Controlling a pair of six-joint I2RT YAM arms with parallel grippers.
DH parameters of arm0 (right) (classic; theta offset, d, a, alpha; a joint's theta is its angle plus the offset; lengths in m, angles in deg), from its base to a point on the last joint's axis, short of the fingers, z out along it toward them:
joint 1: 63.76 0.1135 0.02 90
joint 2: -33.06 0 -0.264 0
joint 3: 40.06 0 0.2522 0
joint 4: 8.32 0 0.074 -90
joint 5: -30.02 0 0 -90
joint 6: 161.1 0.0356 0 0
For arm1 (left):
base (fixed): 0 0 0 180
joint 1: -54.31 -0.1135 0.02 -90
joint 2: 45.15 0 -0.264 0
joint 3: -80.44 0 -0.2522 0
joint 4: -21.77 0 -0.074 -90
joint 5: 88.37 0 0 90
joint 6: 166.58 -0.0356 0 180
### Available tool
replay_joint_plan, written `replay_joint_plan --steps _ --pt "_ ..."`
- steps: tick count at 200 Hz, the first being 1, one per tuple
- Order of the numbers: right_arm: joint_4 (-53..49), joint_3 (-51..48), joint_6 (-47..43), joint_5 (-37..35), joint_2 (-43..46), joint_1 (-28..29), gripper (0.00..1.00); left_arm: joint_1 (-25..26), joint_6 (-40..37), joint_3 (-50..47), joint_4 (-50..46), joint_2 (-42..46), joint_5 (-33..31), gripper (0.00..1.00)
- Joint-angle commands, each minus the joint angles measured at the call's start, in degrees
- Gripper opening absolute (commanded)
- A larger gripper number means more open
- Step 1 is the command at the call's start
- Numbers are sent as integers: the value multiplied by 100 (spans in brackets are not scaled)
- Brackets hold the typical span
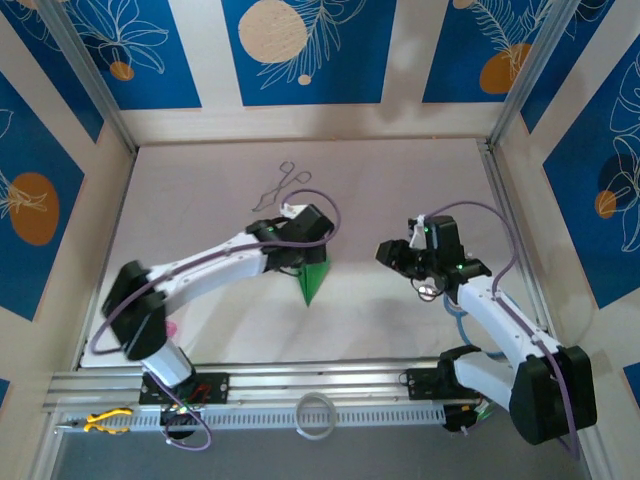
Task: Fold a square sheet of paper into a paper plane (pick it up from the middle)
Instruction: Move a paper plane to the center of the table, then reset both arms
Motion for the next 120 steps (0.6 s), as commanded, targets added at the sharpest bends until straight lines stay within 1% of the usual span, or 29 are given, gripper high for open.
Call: replay_joint_plan --steps 1,14,31,51,63,75,90,109,120 --pt "-587 491 -731 -1040 152 -94 46 -123 -608 -630 393 838 -987 70" --pt "-540 618 -973 -1554 88 -175 52 -329 -871 -1080 632 1324 -1191 74" --pt "-272 646 -1401 -2134 -119 -337 54 -699 -1093 -1672 828 1940 -1432 81" --pt "520 372 -2121 -2888 -435 -469 56 -1275 -1551 -2435 1317 2534 -1412 89" --pt "958 198 -2427 -3241 -620 -548 60 -1745 -1826 -2784 1562 2740 -1141 92" --pt "1226 136 -2752 -3266 -758 -624 61 -2248 -2027 -2971 1650 2765 -924 94" --pt "1741 -18 -3015 -3200 -959 -733 68 -2796 -2214 -3096 1636 2642 -1006 96" --pt "2813 -302 -3361 -2946 -1351 -837 70 -3238 -2750 -3357 2167 2475 -1226 98" --pt "3322 -409 -3565 -2822 -1579 -835 70 -3494 -3027 -3526 2588 2452 -1100 98"
